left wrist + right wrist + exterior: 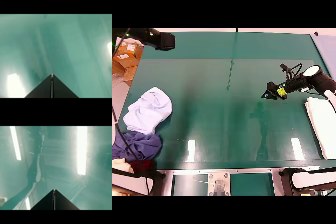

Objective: Fold the shirts.

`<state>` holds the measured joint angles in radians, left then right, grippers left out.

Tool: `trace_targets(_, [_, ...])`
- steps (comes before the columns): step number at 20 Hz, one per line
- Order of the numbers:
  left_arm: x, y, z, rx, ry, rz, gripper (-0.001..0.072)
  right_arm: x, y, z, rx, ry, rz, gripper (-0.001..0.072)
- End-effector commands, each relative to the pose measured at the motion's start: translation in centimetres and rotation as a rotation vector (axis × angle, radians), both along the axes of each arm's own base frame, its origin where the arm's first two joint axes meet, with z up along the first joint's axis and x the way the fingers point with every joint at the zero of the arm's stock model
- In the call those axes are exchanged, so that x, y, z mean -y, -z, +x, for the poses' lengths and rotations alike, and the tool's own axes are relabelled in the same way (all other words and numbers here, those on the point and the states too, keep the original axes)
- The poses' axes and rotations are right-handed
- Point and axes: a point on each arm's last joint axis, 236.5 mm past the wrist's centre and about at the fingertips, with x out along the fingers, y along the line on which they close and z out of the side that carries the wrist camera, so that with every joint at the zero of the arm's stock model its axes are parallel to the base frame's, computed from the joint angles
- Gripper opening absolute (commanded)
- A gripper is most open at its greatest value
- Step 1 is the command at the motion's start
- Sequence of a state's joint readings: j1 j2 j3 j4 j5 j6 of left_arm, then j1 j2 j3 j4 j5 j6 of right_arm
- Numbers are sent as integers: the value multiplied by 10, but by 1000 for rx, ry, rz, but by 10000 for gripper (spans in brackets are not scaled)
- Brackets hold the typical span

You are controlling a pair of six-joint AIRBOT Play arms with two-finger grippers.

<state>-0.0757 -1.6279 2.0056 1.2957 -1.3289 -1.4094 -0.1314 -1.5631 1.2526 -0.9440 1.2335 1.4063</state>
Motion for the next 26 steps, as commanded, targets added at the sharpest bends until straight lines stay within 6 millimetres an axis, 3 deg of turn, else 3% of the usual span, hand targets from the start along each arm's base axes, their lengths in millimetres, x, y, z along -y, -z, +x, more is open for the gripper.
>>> trace_targets(1, [-32, 67, -58, -334, -47, 135, 21, 1, 0, 4, 14, 11, -4, 23])
trace_targets(5, [-42, 140, -135, -543, -84, 157, 20, 0, 0, 1, 4, 2, -2, 23])
trace_targets(8, [-82, 169, -193, -592, -196, 285, 22, 0, 1, -1, -1, -6, -2, 26])
trace_targets(9, [-97, 173, -207, -603, -233, 337, 24, 0, 1, -1, -1, -6, -2, 92])
trace_targets(10, [-105, 176, -216, -617, -244, 369, 236, 0, 1, -1, -2, -6, -2, 221])
trace_targets(11, [-108, 180, -222, -633, -258, 380, 720, -1, 1, -1, -1, -7, -2, 303])
trace_targets(13, [-118, 190, -225, -637, -296, 415, 719, -1, 1, -1, -2, -9, -3, 321])
trace_targets(15, [-127, 204, -220, -593, -309, 448, 720, -1, 1, -1, -2, -8, -2, 467])
trace_targets(19, [-126, 241, -199, -511, -304, 438, 716, -1, 1, -1, -1, -8, -2, 475])
trace_targets(20, [-129, 247, -195, -512, -299, 454, 646, -1, 1, -1, -2, -8, -2, 474])
trace_targets(22, [-137, 253, -196, -524, -284, 499, 64, -1, 1, -2, -4, -10, -1, 473])
trace_targets(23, [-137, 250, -194, -521, -281, 502, 22, -2, 1, -3, -7, -12, 0, 473])
trace_targets(26, [-122, 215, -174, -493, -239, 480, 21, -2, 0, -6, -18, -19, 5, 472])
